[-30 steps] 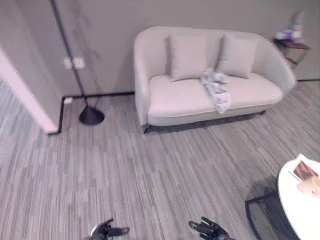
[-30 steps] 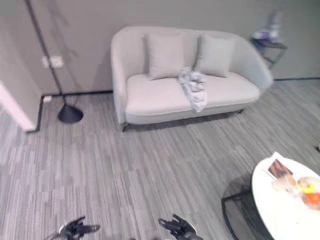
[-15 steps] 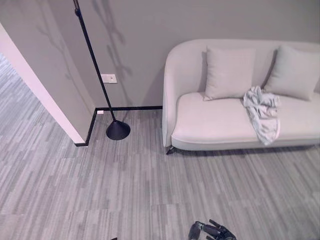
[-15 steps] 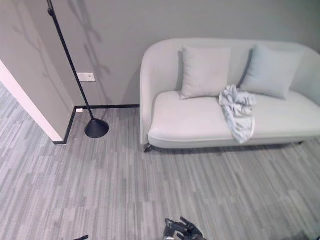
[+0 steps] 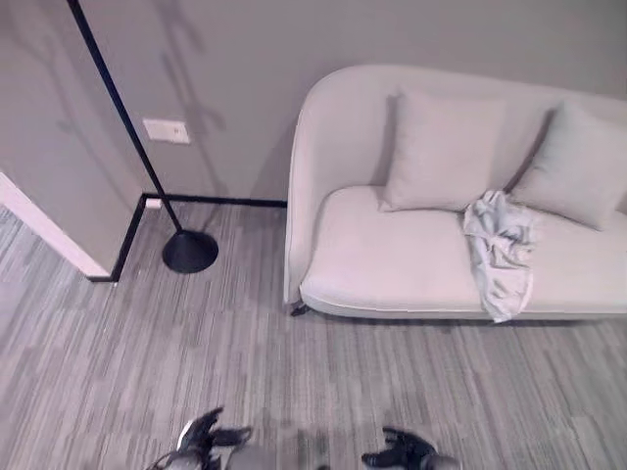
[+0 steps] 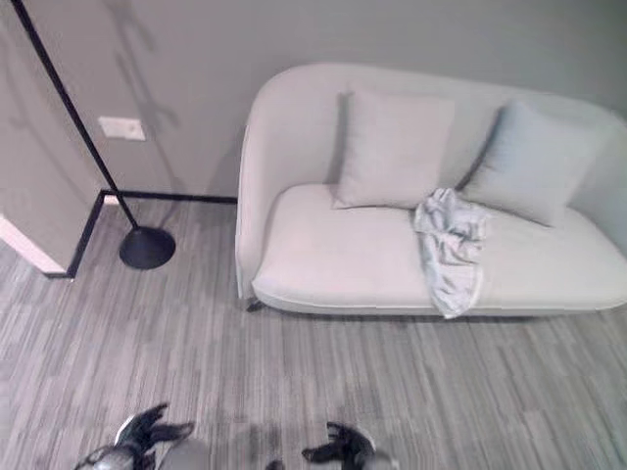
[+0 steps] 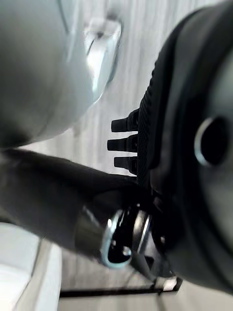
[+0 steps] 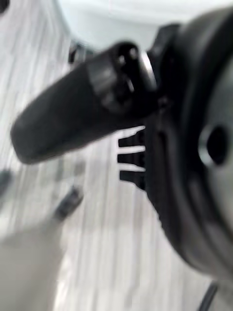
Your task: Hang the clothes on the sofa on the clothes rack.
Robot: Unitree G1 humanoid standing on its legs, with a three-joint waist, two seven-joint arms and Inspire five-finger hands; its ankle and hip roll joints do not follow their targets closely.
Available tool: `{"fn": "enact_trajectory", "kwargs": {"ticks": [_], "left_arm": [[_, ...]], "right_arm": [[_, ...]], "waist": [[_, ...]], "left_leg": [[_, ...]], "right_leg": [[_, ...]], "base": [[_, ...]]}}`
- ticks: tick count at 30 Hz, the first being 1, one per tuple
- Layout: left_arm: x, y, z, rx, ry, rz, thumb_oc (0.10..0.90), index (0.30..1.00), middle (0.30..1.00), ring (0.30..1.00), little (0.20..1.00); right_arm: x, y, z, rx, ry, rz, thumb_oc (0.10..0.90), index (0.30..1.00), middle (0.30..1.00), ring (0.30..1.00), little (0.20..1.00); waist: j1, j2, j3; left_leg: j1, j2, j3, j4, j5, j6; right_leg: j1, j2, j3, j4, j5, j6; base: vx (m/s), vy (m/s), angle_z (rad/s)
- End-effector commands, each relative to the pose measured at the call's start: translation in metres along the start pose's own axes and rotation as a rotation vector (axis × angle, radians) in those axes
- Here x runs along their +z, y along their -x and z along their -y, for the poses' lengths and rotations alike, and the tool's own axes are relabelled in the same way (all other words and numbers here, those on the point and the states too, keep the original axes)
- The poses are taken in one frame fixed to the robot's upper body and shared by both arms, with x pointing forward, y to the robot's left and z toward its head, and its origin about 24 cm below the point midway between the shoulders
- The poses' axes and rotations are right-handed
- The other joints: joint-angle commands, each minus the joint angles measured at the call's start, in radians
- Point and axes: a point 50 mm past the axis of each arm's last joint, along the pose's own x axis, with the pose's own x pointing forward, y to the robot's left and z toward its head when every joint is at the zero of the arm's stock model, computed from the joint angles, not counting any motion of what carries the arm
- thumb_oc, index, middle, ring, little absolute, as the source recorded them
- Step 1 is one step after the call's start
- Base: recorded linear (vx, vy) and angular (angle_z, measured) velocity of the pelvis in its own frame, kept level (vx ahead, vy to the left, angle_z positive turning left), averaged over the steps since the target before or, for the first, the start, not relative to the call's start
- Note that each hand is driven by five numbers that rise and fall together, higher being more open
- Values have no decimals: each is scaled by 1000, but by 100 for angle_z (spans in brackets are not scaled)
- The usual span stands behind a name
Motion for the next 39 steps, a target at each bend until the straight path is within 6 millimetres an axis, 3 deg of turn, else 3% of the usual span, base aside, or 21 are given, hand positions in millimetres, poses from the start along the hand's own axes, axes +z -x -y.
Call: {"fn": "enact_trajectory", "kwargs": {"ticks": [1, 4, 7, 8, 10, 14, 16, 17, 18, 19, 20, 22, 23, 27, 29, 31, 32, 34, 35, 36, 39], "left_arm": [[-32, 7, -1, 8, -79, -107, 800, 900, 900, 900, 900], [-91, 31, -12, 47, 25, -323, 800, 900, 900, 900, 900], [-99, 36, -19, 79, 38, -346, 800, 900, 900, 900, 900], [-132, 54, 10, 1, 119, -449, 800, 900, 900, 900, 900], [-120, 47, 19, -17, 145, -389, 800, 900, 900, 900, 900], [-121, 48, 18, -17, 137, -400, 800, 900, 900, 900, 900], [-122, 48, 15, -9, 146, -410, 800, 900, 900, 900, 900], [-119, 46, 15, -16, 130, -404, 800, 900, 900, 900, 900], [-118, 46, 15, -16, 130, -403, 800, 900, 900, 900, 900], [-115, 43, 13, -16, 98, -396, 800, 900, 900, 900, 900], [-114, 43, 12, -16, 98, -396, 800, 900, 900, 900, 900], [-108, 40, 4, 19, 107, -374, 800, 900, 900, 900, 900], [-108, 40, 4, 19, 107, -374, 800, 900, 900, 900, 900], [-104, 37, -2, 42, 75, -356, 800, 900, 900, 900, 900], [-95, 33, -6, 61, 69, -320, 800, 900, 900, 900, 900], [-94, 33, -9, 71, 71, -318, 800, 900, 900, 900, 900], [-96, 34, -11, 81, 58, -321, 800, 900, 900, 900, 900], [-94, 33, -12, 83, 53, -313, 800, 900, 900, 900, 900], [-90, 31, -11, 81, 48, -300, 800, 900, 900, 900, 900], [-86, 29, -7, 67, 15, -281, 800, 900, 900, 900, 900], [-80, 26, -4, 77, 63, -249, 800, 900, 900, 900, 900]], "right_arm": [[8, 1, -22, 49, 52, 109, 800, 900, 900, 900, 900], [0, 4, -37, 95, 0, 125, 800, 900, 900, 900, 900], [-5, 5, -42, 117, 15, 113, 800, 900, 900, 900, 900], [-109, 28, 7, -164, -733, -195, 800, 900, 900, 900, 900], [-115, 30, 14, -179, -641, -236, 800, 900, 900, 900, 900], [-120, 32, 12, -168, -613, -258, 800, 900, 900, 900, 900], [-116, 30, 9, -147, -568, -243, 800, 900, 900, 900, 900], [-102, 25, 8, -131, -525, -199, 800, 900, 900, 900, 900], [-102, 25, 8, -131, -525, -199, 800, 900, 900, 900, 900], [-91, 21, 7, -120, -508, -169, 800, 900, 900, 900, 900], [-91, 21, 7, -120, -507, -169, 800, 900, 900, 900, 900], [-82, 18, 4, -124, -516, -137, 800, 900, 900, 900, 900], [-82, 18, 4, -124, -516, -137, 800, 900, 900, 900, 900], [-82, 18, 8, -134, -534, -143, 800, 900, 900, 900, 900], [-79, 17, 7, -122, -522, -138, 800, 900, 900, 900, 900], [-78, 17, 5, -118, -514, -134, 800, 900, 900, 900, 900], [-67, 13, 2, -92, -453, -101, 800, 900, 900, 900, 900], [-60, 12, 2, -83, -422, -81, 800, 900, 900, 900, 900], [-53, 10, 3, -75, -378, -59, 800, 900, 900, 900, 900], [-42, 9, 11, -89, -301, -25, 800, 900, 900, 900, 900], [-30, 8, 22, -118, -295, 21, 800, 900, 900, 900, 900]], "waist": [[16, 97, -44], [-4, 98, -69], [-5, 88, -80], [-137, 157, -78], [-106, 146, -127], [-102, 144, -134], [-102, 141, -130], [-106, 155, -100], [-106, 155, -100], [-123, 166, -64], [-123, 164, -65], [-94, 189, -73], [-95, 190, -74], [-71, 161, -106], [-80, 130, -111], [-71, 121, -115], [-54, 112, -121], [-54, 117, -115], [-55, 124, -110], [-57, 150, -102], [-59, 158, -88]], "left_leg": [[202, -4, -14, -335, 102, 30], [268, -16, -27, -392, 108, 58], [297, -20, -28, -421, 107, 62], [342, 0, -17, -431, 124, 58], [337, -2, 5, -385, 90, 63], [346, -1, 4, -382, 85, 68], [361, 2, 9, -384, 79, 79], [370, 16, 23, -378, 70, 86], [368, 15, 23, -377, 70, 86], [368, 19, 23, -353, 60, 96], [364, 17, 23, -351, 59, 97], [363, 61, 8, -369, 55, 78], [361, 61, 6, -369, 57, 78], [330, 116, -13, -363, 38, 28], [323, 153, -36, -349, 33, -13], [335, 178, -30, -356, 36, -34], [356, 248, -36, -389, 59, -66], [357, 286, -51, -401, 84, -79], [349, 320, -68, -408, 126, -91], [339, 383, -105, -433, 292, -122], [302, 434, -122, -430, 522, -151]], "right_leg": [[-147, -30, 85, 34, 69, 97], [-91, -3, 85, 20, 50, 85], [-76, -5, 91, 21, 43, 84], [-186, 7, 203, 189, -5, 60], [-101, 2, 265, 44, 49, 68], [-83, 4, 257, 42, 46, 67], [-104, 8, 246, 93, 25, 61], [-168, -5, 181, 257, 13, 97], [-172, -7, 181, 263, 10, 98], [-249, -29, 161, 425, 32, 166], [-255, -33, 162, 432, 29, 167], [-219, -232, 128, 391, 35, 148], [-218, -232, 126, 387, 38, 148], [-124, -476, 148, 189, 271, 185], [-117, -450, 310, 168, 275, 216], [-112, -435, 310, 164, 229, 243], [-114, -384, 250, 165, 130, 255], [-116, -349, 236, 174, 90, 240], [-118, -312, 230, 177, 67, 223], [-117, -236, 213, 161, 56, 194], [-96, -165, 199, 72, 69, 164]], "base": [[94, 157, 33], [155, 60, -100], [99, 33, 18], [7, -24, 42], [-30, -34, 9], [29, -7, -26], [-8, 17, -10], [-68, 34, -5], [-153, 46, -3], [-90, 17, -26], [-51, -114, -37], [97, -305, -24], [101, -276, -7], [161, -402, 18], [204, -416, 8], [202, -427, 10], [281, -707, 4], [142, -453, -31], [126, -558, -41], [133, -660, -27], [110, -450, 2]]}}
